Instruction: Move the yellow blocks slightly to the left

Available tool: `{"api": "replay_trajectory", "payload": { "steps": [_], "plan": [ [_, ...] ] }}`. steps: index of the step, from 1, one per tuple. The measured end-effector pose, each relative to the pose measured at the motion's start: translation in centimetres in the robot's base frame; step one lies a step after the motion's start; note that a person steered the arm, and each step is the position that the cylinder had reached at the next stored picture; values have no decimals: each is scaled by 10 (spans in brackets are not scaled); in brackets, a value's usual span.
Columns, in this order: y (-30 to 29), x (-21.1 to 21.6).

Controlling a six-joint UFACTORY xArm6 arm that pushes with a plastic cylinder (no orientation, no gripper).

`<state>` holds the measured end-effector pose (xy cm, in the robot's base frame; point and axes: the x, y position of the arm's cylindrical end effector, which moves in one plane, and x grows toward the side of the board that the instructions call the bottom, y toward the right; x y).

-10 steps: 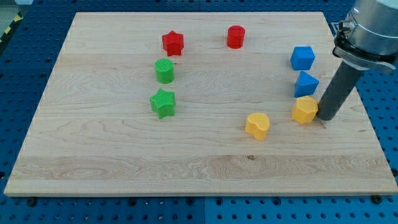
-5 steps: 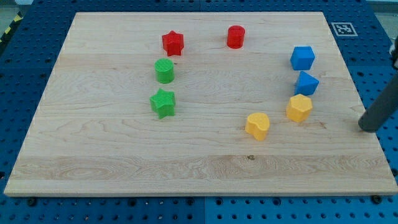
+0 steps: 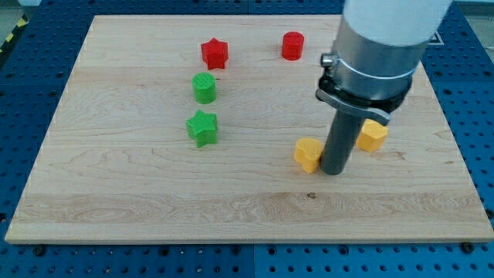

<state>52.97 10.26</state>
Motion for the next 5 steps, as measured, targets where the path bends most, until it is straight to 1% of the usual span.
{"api": "replay_trajectory", "payload": {
  "steps": [2,3,4,5],
  "plan": [
    [-23,-2],
    [27,18],
    [105,30],
    [152,12]
  ]
}}
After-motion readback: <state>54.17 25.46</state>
